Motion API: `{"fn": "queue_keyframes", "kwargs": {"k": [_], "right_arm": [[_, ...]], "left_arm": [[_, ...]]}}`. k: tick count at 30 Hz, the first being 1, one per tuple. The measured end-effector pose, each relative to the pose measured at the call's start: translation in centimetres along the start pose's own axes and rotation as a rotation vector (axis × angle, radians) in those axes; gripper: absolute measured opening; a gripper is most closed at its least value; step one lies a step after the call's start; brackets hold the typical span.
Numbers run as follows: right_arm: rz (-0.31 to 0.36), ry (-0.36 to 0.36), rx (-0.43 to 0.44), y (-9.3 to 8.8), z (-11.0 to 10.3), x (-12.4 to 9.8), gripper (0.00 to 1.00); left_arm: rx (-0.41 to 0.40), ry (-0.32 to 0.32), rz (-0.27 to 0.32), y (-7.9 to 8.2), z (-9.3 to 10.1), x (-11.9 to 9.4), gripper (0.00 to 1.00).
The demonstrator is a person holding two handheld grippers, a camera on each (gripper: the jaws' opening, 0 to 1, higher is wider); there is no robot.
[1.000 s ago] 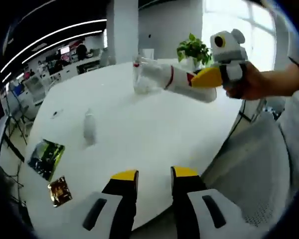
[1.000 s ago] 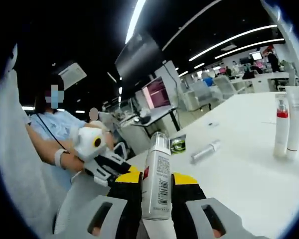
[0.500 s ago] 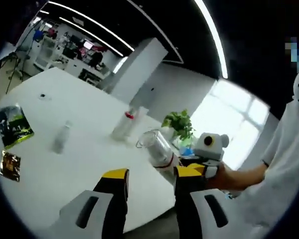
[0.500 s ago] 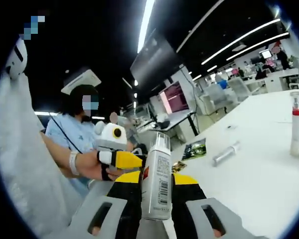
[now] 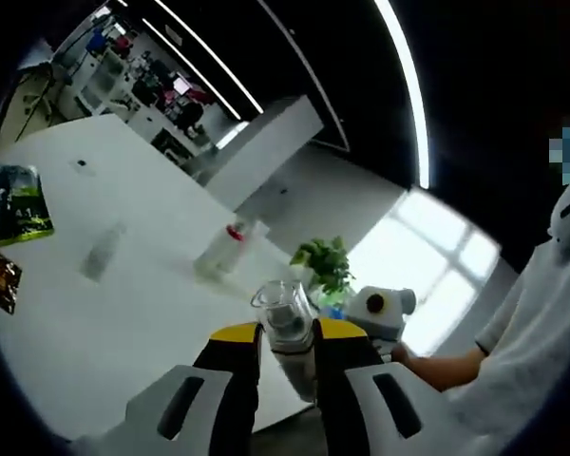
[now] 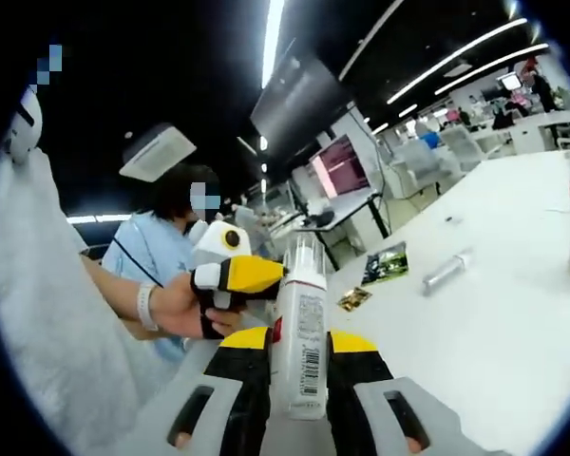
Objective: Arrange the skincare products in the storage area until every visible bottle or jar stands upright without overlapping.
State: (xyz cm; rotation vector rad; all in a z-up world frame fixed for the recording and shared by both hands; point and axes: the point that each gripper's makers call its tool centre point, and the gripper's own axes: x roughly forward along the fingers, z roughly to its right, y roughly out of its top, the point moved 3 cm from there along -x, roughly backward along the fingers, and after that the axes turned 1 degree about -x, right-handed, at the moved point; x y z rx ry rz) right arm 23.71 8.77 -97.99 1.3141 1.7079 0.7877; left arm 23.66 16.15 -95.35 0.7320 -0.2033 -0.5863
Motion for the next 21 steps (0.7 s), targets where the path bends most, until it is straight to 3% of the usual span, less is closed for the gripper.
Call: {"fn": "queue_keyframes", "kwargs": {"k": [3, 5, 8, 10, 13, 15, 18, 20, 21], "right_arm": [[-0.065, -0.011, -0.032, -0.8, -0.3, 0.6, 0.13], [-0.053, -0.007, -0.024, -0.7, -0.3, 0.7, 0.12], [-0.011, 0.054, 0.036, -0.3, -0.9, 0.6, 0.12], [0.008, 0.107, 0.059, -0.1, -1.5, 0.6, 0.12], [0.015, 0.144, 0.078, -0.1, -2.1, 0.8, 0.12], [0.008, 0.145, 0.07, -0.2, -2.1, 0.9, 0.12], [-0.006, 0.11, 0.082, -0.2, -1.8, 1.2, 0.13], [-0.052, 0.003, 0.043, -0.4, -0.7, 1.5, 0.14], [-0.068, -0.044, 0.023, -0.4, -0.4, 1.7, 0.15]], "left_arm": [[0.008, -0.027, -0.012, -0.3, 0.7, 0.3, 0.16], [0.031, -0.032, -0.003, -0.3, 1.0, 0.3, 0.16], [0.025, -0.06, 0.012, 0.0, 1.2, 0.2, 0.16], [0.034, -0.079, 0.0, -0.1, 1.4, 0.2, 0.16], [0.043, -0.105, -0.028, -0.7, 2.0, 0.6, 0.2], [0.039, -0.111, -0.033, -0.9, 2.2, 0.6, 0.17], [0.031, -0.072, -0.024, -0.8, 1.5, 0.4, 0.17], [0.02, 0.026, -0.034, -0.8, 0.2, 0.4, 0.17], [0.042, 0.046, -0.029, -0.6, -0.1, 0.4, 0.16]]}}
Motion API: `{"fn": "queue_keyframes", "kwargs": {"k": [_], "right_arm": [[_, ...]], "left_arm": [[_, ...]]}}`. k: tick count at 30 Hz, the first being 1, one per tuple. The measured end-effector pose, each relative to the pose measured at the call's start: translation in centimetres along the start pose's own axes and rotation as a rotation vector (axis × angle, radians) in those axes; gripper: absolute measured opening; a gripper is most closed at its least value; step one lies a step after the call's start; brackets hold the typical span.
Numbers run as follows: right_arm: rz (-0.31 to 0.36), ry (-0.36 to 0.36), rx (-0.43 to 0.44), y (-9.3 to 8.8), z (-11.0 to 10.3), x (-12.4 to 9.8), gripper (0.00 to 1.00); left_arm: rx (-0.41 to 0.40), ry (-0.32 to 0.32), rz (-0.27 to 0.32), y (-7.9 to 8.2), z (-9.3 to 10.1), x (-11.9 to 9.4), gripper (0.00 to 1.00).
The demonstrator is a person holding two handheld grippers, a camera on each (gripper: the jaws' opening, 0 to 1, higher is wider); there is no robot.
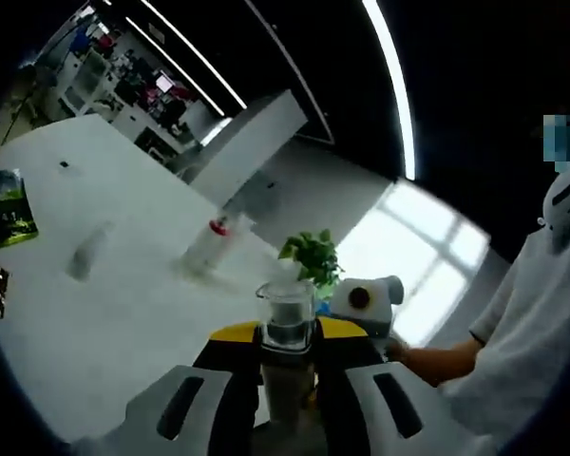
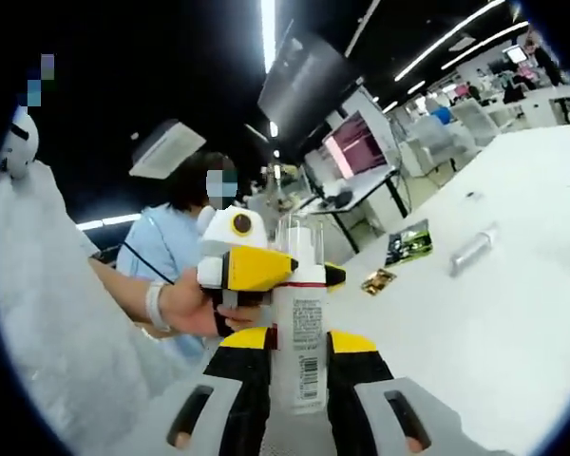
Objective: Arrange the skincare products in the storage area until every visible bottle or jar stands upright without overlapping.
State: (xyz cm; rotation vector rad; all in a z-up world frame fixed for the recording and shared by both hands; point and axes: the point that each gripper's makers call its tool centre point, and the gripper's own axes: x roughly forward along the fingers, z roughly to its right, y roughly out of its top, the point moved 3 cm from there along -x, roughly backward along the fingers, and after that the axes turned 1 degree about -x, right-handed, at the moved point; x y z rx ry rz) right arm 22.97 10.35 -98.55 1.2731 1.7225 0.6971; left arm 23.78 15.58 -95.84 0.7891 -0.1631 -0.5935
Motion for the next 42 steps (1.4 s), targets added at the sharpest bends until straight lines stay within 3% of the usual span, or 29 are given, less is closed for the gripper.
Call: {"fn": "queue_keyframes", "kwargs": {"k": [3, 6, 11, 14, 19, 22, 28, 36, 38, 41, 42], "right_arm": [[-0.074, -0.109, -0.102, -0.1, 0.4, 0.7, 0.15], [-0.105, -0.196, -0.168, 0.2, 0.7, 1.3, 0.16], [-0.104, -0.241, -0.133, 0.5, 1.1, 1.2, 0.15], [-0.092, -0.247, -0.136, 0.4, 1.8, 0.7, 0.13], [-0.057, -0.238, -0.098, 0.0, 2.0, 0.5, 0.13], [-0.054, -0.243, -0.082, -0.4, 2.4, 0.4, 0.13], [-0.03, -0.283, -0.034, -0.8, 4.0, -0.8, 0.13], [0.067, -0.407, -0.021, 0.9, 8.2, -3.7, 0.13], [0.079, -0.417, -0.018, 1.3, 8.9, -4.1, 0.13], [0.098, -0.447, -0.003, 1.9, 10.4, -4.6, 0.13], [0.106, -0.461, 0.001, 2.1, 11.0, -4.8, 0.13]], "left_arm": [[0.158, 0.09, -0.039, -0.1, -0.4, 0.6, 0.16], [0.201, 0.154, -0.068, 0.2, -0.4, 1.1, 0.16], [0.254, 0.225, -0.08, 0.5, -0.2, 2.1, 0.16], [0.352, 0.203, -0.108, 0.3, 0.2, 2.7, 0.17], [0.409, 0.144, -0.156, -0.2, 0.3, 2.8, 0.17], [0.489, 0.116, -0.194, -0.5, 0.3, 2.5, 0.21], [0.516, 0.147, -0.188, 0.0, -0.3, 1.9, 0.35], [0.658, 0.324, -0.401, -3.1, -5.7, -1.8, 0.43], [0.734, 0.377, -0.466, -3.6, -6.9, -2.4, 0.46], [0.922, 0.353, -0.52, -4.0, -6.9, -1.4, 0.46], [0.937, 0.362, -0.531, -4.1, -7.0, -1.5, 0.46]]}}
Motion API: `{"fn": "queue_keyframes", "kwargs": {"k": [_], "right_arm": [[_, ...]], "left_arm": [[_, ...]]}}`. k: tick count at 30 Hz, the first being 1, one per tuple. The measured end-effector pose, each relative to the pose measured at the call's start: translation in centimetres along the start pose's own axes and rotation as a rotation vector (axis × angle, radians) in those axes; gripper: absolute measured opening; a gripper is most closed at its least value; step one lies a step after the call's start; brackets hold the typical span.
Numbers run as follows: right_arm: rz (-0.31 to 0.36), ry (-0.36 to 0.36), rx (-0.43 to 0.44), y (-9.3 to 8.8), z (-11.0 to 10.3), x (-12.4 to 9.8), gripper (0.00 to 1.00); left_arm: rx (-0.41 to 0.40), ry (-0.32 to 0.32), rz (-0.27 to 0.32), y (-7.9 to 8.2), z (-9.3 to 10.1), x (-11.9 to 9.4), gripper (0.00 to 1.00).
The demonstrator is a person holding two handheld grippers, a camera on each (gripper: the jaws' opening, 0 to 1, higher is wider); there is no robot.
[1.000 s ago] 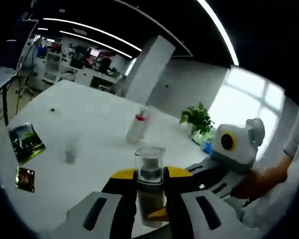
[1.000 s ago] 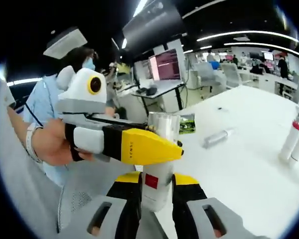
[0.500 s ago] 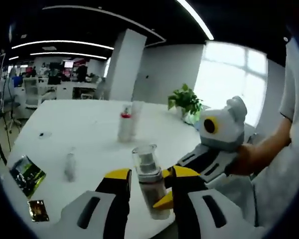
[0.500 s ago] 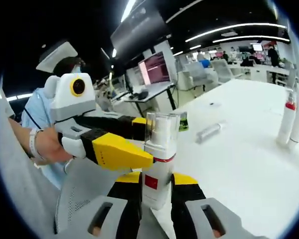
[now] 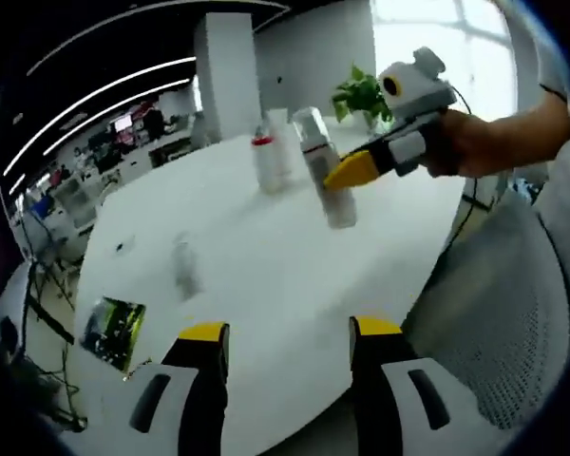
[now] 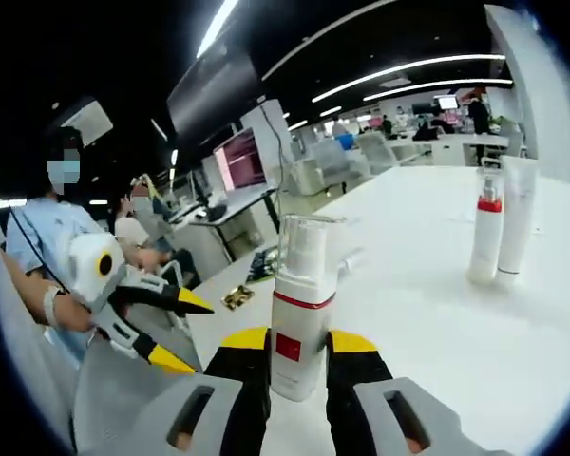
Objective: Arrange the skincare products in the storage area until every visible bottle or jar stands upright without overlapping.
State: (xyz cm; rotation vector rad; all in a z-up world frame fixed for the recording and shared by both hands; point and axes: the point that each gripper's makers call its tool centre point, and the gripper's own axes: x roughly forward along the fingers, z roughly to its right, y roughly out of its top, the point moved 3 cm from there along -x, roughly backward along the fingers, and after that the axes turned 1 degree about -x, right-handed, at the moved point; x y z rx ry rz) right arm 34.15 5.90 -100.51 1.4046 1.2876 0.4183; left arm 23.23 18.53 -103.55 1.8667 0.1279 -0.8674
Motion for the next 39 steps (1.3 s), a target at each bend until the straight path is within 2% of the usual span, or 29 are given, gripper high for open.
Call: {"fn": "queue_keyframes", "kwargs": {"k": [1, 3, 5, 7, 10, 14, 18, 22, 27, 30, 39], "right_arm": [[0.005, -0.01, -0.002, 0.2, 0.4, 0.1, 0.13], [0.011, -0.03, -0.018, 0.7, 1.3, 0.3, 0.13], [0.026, -0.054, -0.047, 1.2, 2.3, 0.5, 0.13], [0.035, -0.084, -0.051, 1.6, 3.4, 0.8, 0.13], [0.054, -0.117, -0.039, 2.1, 5.0, 1.3, 0.13], [0.054, -0.155, -0.027, 2.2, 6.8, 2.0, 0.13], [0.056, -0.192, -0.033, 2.4, 8.6, 2.6, 0.13], [0.071, -0.218, -0.03, 2.6, 10.2, 3.2, 0.13], [0.074, -0.254, -0.029, 2.4, 11.8, 3.9, 0.13], [0.106, -0.274, -0.038, 2.6, 12.5, 4.1, 0.13], [0.114, -0.323, -0.05, 2.4, 14.6, 5.1, 0.13]], "left_arm": [[0.043, 0.015, -0.025, -0.3, 0.0, 0.2, 0.47], [0.073, 0.054, -0.033, -0.5, -0.2, 0.4, 0.46], [0.033, 0.084, 0.001, -0.4, -0.3, 0.6, 0.38], [0.062, 0.112, -0.022, -0.6, -0.9, 0.5, 0.29], [0.047, 0.102, 0.004, -0.6, -0.9, 0.1, 0.26], [0.015, 0.093, -0.02, -1.1, -0.9, 0.5, 0.28], [0.048, 0.05, -0.025, -1.3, 0.0, 0.7, 0.26], [0.017, 0.054, -0.05, -1.9, -0.4, 0.9, 0.25], [0.025, 0.053, -0.065, -2.2, -0.5, 0.8, 0.23], [0.01, 0.054, -0.064, -2.3, -0.5, 0.8, 0.23], [0.003, 0.042, -0.076, -2.6, -0.5, 0.8, 0.22]]}}
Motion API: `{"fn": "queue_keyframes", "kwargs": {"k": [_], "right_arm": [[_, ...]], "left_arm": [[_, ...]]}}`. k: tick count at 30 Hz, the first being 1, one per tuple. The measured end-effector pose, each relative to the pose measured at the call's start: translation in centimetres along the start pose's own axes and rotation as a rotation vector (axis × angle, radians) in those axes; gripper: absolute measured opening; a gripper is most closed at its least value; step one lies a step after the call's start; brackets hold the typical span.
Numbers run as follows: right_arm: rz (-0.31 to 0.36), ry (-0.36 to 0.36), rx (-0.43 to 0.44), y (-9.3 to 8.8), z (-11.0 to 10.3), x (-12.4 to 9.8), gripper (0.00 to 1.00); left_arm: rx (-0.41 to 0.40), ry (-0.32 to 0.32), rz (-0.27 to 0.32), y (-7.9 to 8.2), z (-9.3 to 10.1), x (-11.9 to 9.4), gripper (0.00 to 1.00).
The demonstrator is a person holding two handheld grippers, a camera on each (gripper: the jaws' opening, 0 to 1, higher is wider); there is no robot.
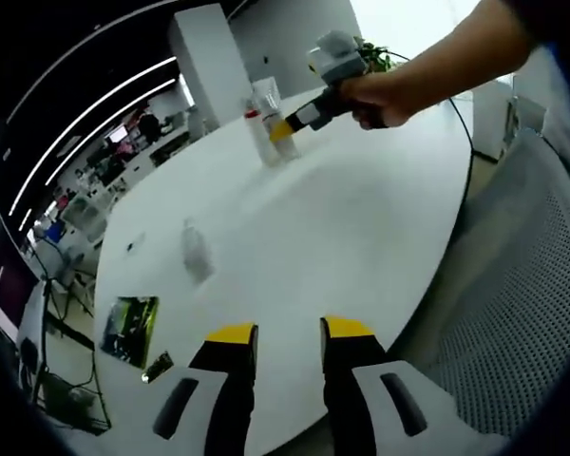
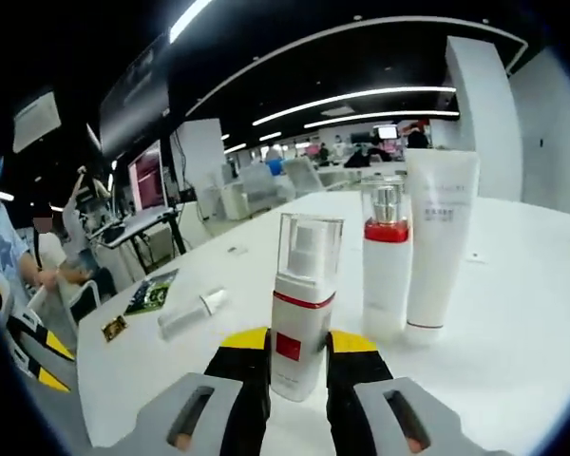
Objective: Arrange the skincare products in the storage area until every visible bottle or jar stands upright without overlapping.
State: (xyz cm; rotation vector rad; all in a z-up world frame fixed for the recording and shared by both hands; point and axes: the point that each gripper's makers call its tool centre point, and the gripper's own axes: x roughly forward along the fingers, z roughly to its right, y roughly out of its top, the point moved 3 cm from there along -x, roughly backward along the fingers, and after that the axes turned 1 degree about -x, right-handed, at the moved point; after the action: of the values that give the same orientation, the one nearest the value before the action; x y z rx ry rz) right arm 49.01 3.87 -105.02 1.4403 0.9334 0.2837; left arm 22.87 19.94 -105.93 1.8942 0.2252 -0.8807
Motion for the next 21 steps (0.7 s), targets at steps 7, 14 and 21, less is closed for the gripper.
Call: {"fn": "queue_keyframes", "kwargs": {"k": [7, 14, 21], "right_arm": [[0.027, -0.046, -0.049, -0.1, 1.5, 0.3, 0.13], [0.053, -0.067, -0.08, -0.7, 2.4, 0.5, 0.13], [0.056, -0.098, -0.071, -1.4, 3.2, 1.0, 0.13]], "left_arm": [[-0.006, 0.0, -0.008, -0.2, -0.1, 0.0, 0.21], [-0.006, -0.01, -0.015, -0.3, 0.0, 0.1, 0.2], [-0.012, -0.022, 0.002, -0.1, 0.3, 0.1, 0.21]]}}
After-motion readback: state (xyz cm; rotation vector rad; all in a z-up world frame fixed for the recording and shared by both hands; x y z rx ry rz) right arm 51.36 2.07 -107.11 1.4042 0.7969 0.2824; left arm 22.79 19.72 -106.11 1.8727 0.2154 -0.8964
